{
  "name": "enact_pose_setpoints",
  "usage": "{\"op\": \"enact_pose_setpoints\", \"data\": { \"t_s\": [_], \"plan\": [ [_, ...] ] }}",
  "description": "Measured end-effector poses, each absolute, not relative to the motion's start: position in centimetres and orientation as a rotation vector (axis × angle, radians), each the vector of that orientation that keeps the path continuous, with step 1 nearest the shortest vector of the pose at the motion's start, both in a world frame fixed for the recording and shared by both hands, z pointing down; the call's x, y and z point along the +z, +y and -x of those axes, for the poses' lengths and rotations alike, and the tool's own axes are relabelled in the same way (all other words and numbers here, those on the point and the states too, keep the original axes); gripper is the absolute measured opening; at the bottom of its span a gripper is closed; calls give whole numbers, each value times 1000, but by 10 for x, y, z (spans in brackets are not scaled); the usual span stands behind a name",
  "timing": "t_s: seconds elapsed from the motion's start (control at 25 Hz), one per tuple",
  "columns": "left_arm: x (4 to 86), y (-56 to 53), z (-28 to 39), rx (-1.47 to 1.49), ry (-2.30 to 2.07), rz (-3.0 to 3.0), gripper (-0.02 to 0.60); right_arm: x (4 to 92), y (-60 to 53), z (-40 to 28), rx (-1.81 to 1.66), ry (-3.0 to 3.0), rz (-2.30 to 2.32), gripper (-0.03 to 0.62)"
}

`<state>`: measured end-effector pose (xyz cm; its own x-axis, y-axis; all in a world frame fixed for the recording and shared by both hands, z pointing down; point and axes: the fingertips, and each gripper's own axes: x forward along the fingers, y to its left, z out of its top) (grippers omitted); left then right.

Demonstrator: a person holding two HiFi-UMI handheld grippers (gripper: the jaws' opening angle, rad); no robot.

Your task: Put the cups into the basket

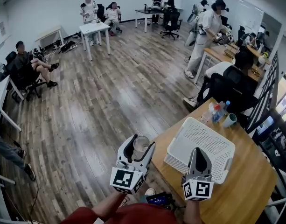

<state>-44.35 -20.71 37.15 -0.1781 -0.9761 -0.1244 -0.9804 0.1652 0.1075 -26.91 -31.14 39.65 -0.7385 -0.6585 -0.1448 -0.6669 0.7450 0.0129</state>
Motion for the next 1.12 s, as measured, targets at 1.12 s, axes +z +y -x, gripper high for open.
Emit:
{"op": "enact_pose_setpoints", "data": {
  "t_s": [1.12],
  "plan": [
    [364, -398, 365, 236, 1873, 2542, 288, 391, -423, 179, 102, 2552, 1655, 12]
  ]
}}
